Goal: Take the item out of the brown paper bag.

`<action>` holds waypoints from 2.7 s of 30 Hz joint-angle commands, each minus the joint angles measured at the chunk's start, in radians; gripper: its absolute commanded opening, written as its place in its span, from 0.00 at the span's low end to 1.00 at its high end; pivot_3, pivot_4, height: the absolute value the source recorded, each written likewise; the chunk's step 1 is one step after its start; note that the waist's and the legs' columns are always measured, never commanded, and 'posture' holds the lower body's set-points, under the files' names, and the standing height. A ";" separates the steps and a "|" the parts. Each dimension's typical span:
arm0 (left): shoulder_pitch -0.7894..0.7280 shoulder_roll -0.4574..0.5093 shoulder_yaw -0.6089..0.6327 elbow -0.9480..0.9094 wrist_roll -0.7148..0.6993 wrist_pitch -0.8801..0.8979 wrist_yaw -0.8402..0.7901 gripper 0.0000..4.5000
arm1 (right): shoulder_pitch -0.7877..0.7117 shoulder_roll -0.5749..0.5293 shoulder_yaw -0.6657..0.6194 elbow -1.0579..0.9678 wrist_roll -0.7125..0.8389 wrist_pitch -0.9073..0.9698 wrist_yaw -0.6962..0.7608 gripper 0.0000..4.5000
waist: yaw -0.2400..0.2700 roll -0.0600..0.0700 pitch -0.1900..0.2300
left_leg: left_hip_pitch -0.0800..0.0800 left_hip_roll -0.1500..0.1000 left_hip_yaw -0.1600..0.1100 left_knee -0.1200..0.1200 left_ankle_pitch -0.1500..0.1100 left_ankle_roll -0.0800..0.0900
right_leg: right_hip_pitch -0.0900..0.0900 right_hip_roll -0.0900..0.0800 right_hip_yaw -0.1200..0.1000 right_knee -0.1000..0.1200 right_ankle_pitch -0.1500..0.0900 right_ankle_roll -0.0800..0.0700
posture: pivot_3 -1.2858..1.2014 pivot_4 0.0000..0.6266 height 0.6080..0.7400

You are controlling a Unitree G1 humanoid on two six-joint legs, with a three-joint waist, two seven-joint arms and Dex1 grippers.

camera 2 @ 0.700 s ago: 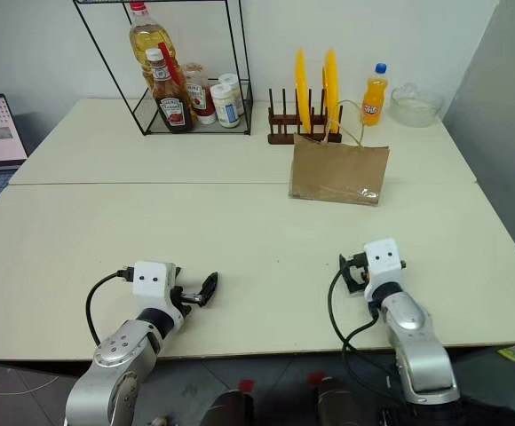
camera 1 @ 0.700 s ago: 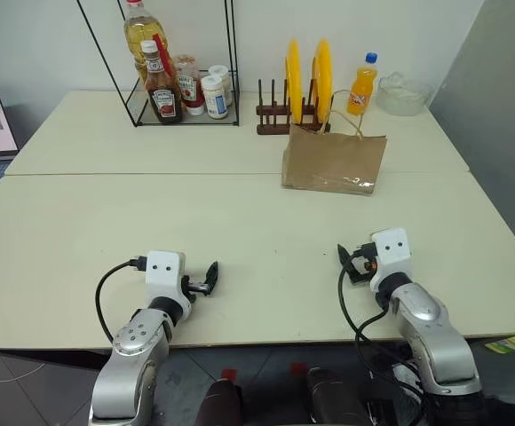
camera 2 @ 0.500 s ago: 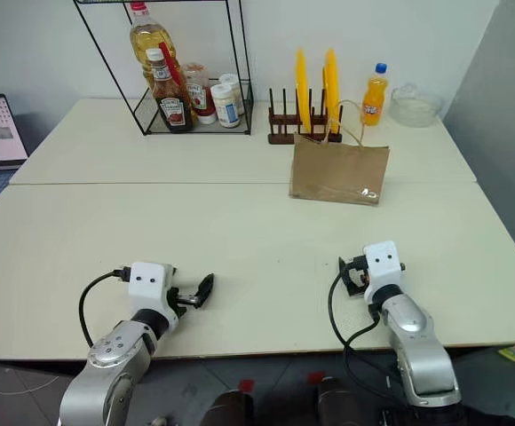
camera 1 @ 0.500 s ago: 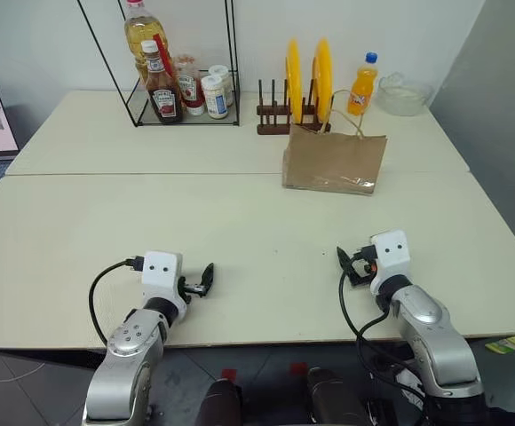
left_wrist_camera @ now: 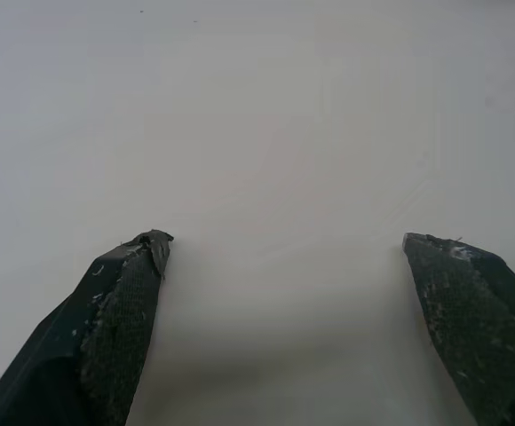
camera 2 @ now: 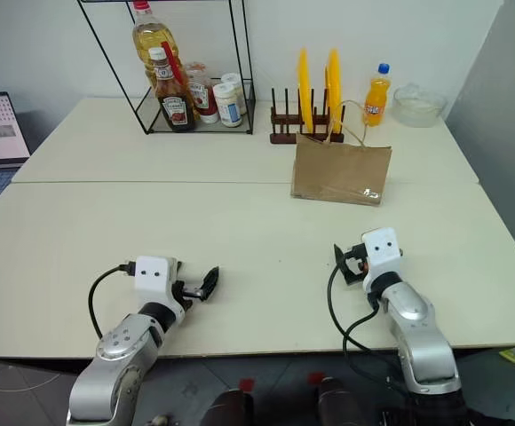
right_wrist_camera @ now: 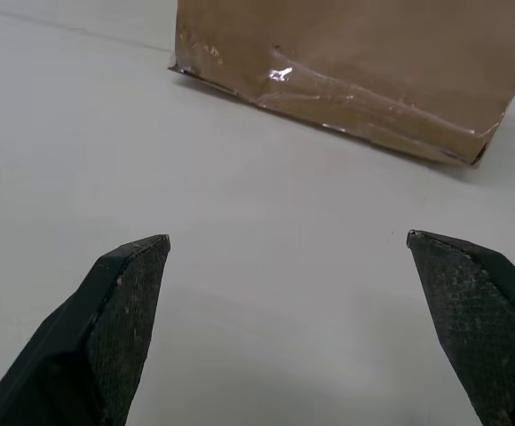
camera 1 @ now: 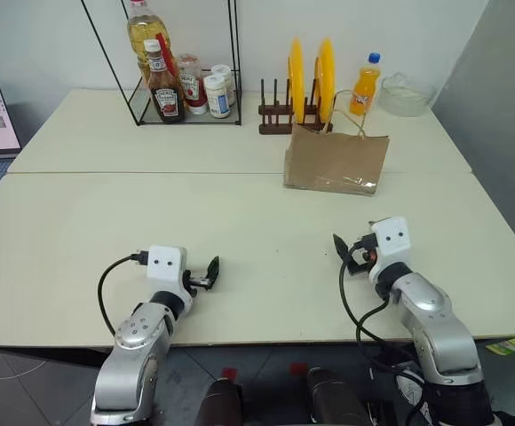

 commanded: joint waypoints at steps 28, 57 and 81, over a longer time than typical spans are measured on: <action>-0.737 0.302 -0.023 0.217 -0.371 0.197 -0.545 0.99 | -1.151 -0.186 -0.055 1.417 0.040 -0.355 0.418 1.00 | -0.027 0.005 0.008 | -0.006 -0.001 -0.001 0.001 0.000 0.000 | -0.004 -0.002 -0.003 0.001 0.004 -0.005 | 0.52 0.24 1.00; -0.692 0.303 0.020 0.140 -0.395 0.197 -0.453 0.99 | -1.335 -0.040 -0.142 1.681 -0.016 -0.367 0.309 1.00 | -0.030 0.007 0.010 | -0.007 -0.002 -0.002 0.002 0.000 0.000 | -0.005 -0.003 -0.004 0.003 0.004 -0.005 | 0.52 0.24 1.00; -0.698 0.305 0.012 0.160 -0.378 0.170 -0.452 0.99 | -1.345 -0.097 -0.154 1.701 -0.107 -0.408 0.141 1.00 | -0.031 0.007 0.010 | -0.007 -0.002 -0.003 0.002 0.000 0.000 | -0.005 -0.004 -0.005 0.003 0.004 -0.005 | 0.52 0.24 1.00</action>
